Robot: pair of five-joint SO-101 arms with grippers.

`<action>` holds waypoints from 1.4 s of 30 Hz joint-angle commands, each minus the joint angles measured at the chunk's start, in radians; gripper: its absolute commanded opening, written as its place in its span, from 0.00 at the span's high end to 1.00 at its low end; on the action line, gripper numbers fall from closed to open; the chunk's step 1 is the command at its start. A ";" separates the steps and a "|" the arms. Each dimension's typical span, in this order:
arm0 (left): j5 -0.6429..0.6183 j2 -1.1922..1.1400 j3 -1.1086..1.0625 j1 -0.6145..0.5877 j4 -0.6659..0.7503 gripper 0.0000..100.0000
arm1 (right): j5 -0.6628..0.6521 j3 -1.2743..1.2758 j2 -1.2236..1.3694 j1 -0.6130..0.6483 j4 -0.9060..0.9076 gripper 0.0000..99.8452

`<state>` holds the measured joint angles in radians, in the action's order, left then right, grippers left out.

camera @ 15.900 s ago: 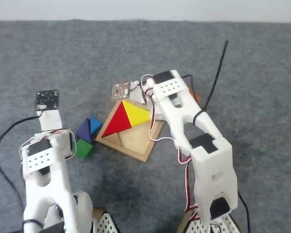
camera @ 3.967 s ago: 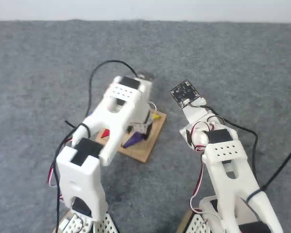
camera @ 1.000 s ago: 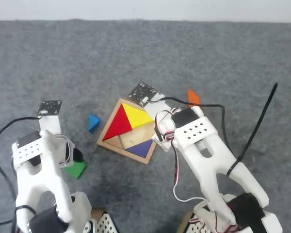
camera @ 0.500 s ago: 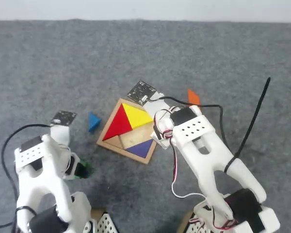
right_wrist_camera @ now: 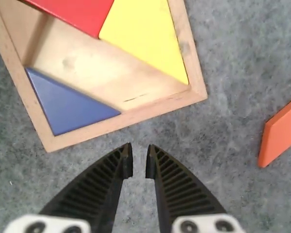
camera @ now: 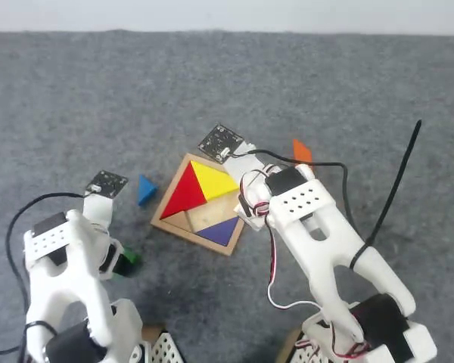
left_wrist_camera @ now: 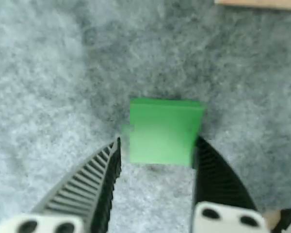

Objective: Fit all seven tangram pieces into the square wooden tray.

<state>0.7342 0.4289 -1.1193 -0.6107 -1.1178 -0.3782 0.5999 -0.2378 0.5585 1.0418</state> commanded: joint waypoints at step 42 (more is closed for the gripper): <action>-0.066 -0.008 0.211 0.009 0.017 0.70 | -0.005 -0.003 -0.008 -0.015 -0.008 0.95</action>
<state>0.6728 0.4289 -0.9229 -0.6107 -1.1515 -0.3782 0.5999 -0.2378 0.5585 1.0372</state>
